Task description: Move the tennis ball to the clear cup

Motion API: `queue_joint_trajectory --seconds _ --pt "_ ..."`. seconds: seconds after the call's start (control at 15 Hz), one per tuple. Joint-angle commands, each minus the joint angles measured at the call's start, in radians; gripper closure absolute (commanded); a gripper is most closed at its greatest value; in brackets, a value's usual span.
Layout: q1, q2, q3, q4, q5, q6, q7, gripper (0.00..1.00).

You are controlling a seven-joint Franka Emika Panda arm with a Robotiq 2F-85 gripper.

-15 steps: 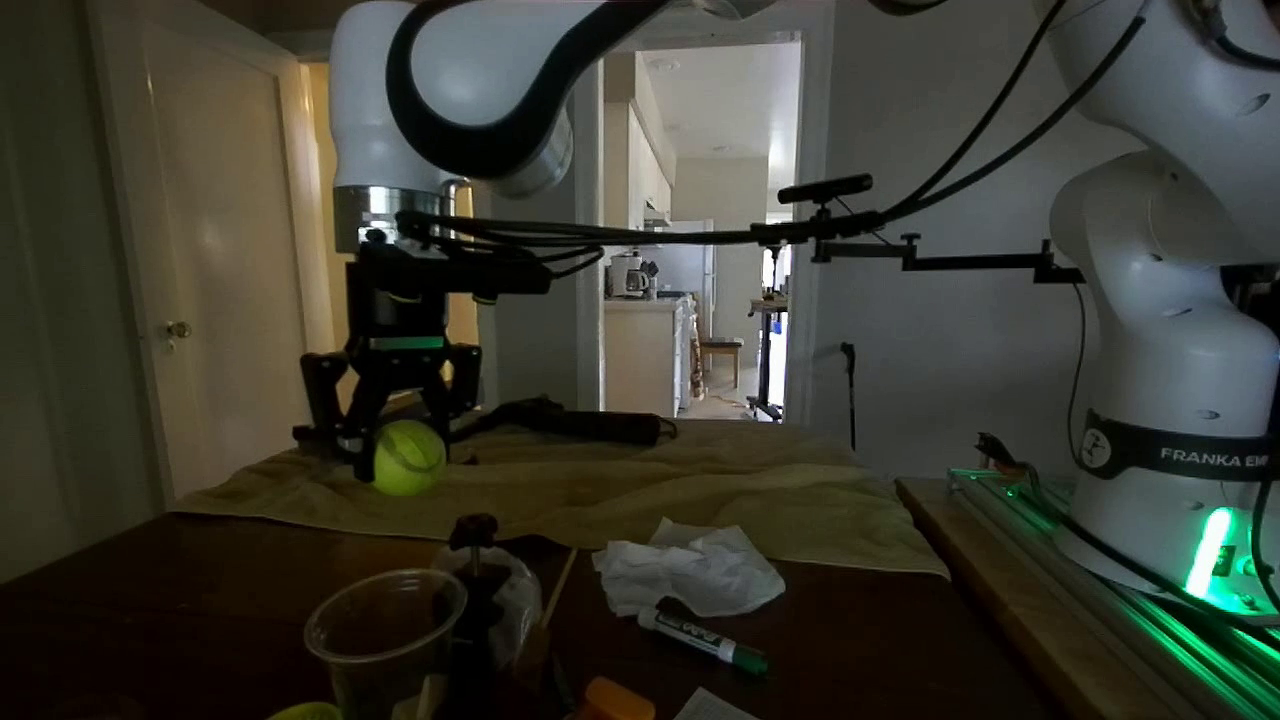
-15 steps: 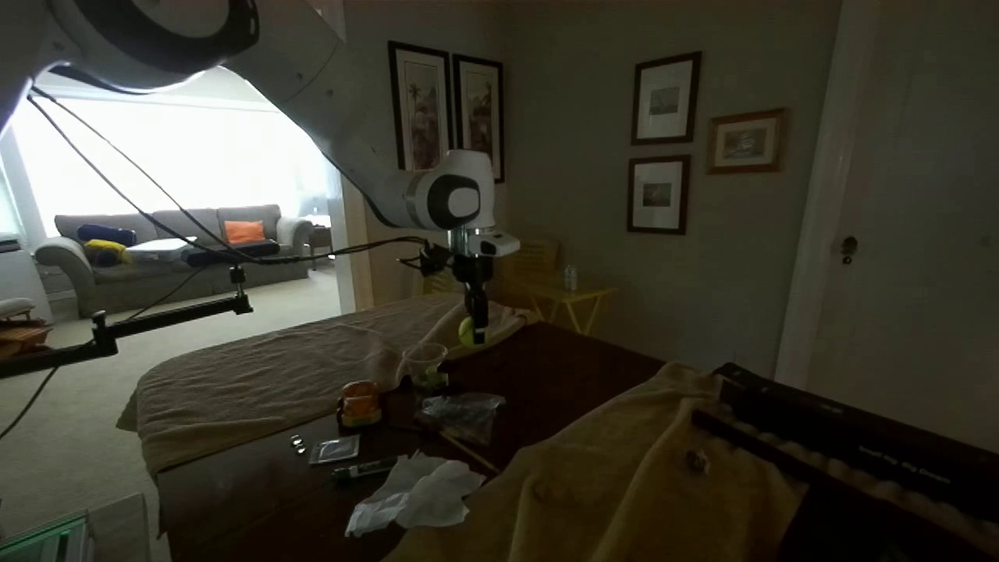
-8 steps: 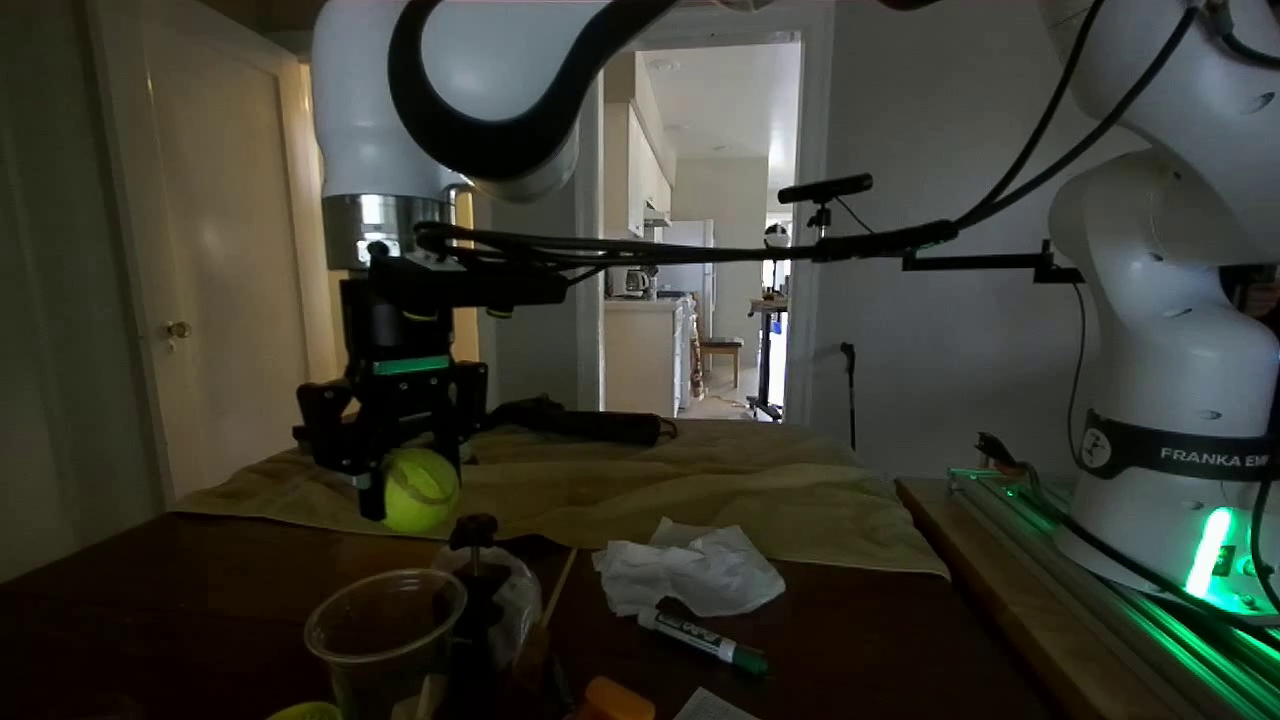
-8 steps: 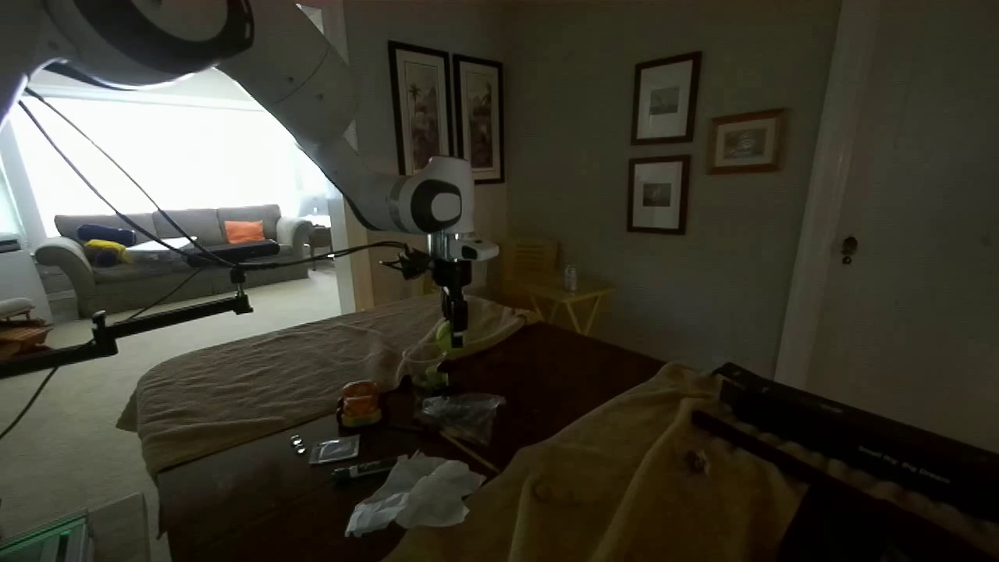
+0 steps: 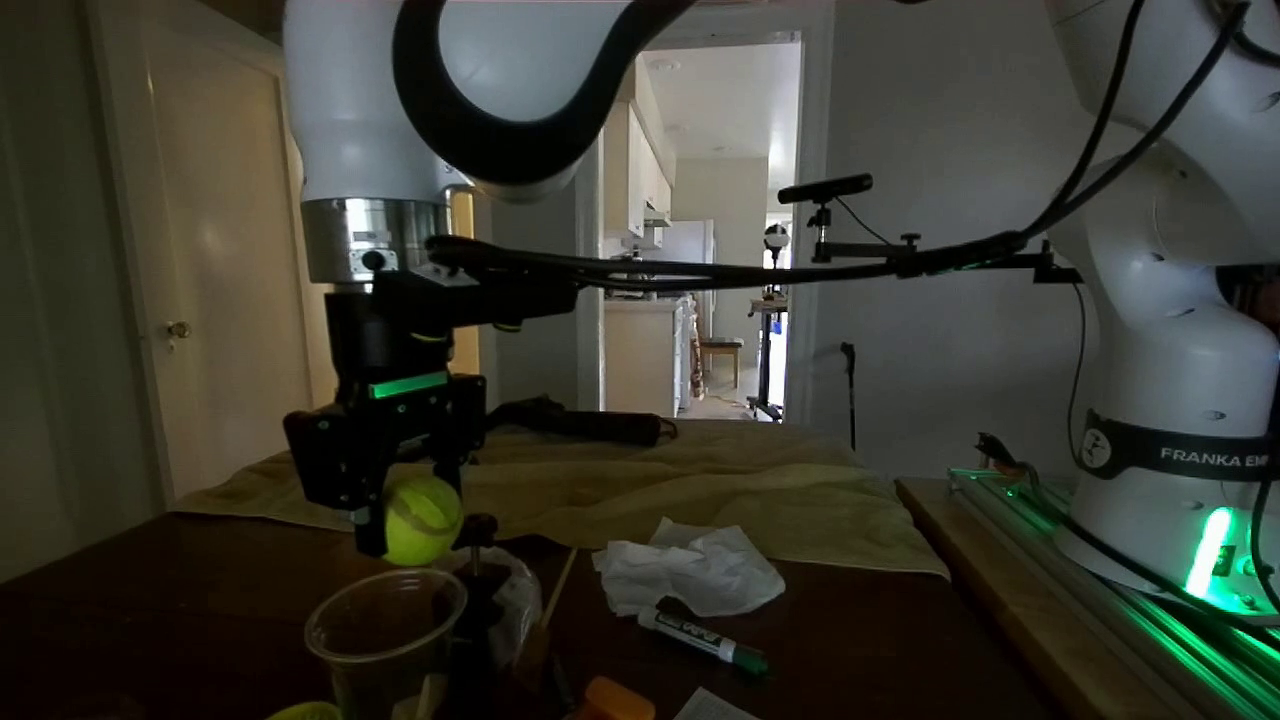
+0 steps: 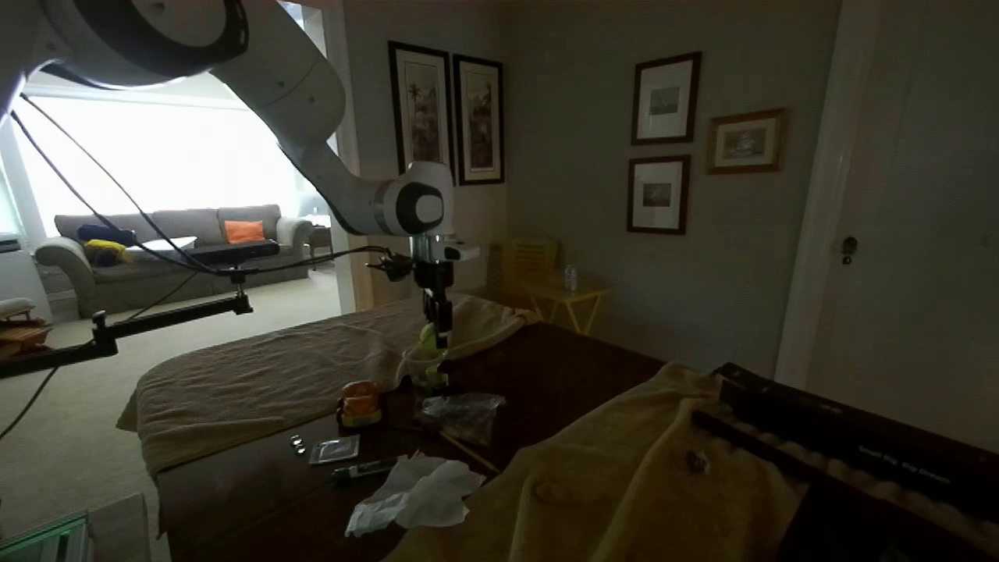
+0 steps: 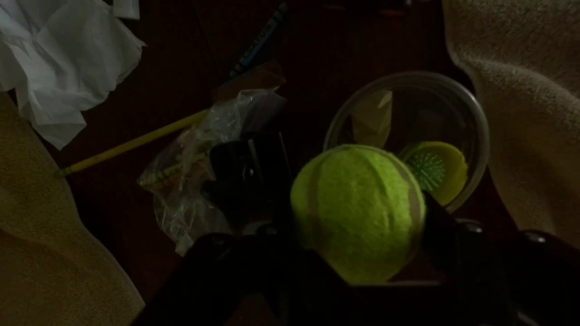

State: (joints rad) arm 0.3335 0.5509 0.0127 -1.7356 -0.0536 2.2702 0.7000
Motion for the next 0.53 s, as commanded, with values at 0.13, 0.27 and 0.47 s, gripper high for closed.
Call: queue_joint_trajectory --seconds 0.13,0.27,0.47 --pt "0.018 0.0 0.024 -0.026 -0.032 0.026 -0.033 0.58" --pt "0.02 0.008 0.029 -0.026 -0.033 0.035 -0.052 0.58" --pt "0.022 0.026 0.032 -0.012 -0.03 0.033 -0.083 0.58"
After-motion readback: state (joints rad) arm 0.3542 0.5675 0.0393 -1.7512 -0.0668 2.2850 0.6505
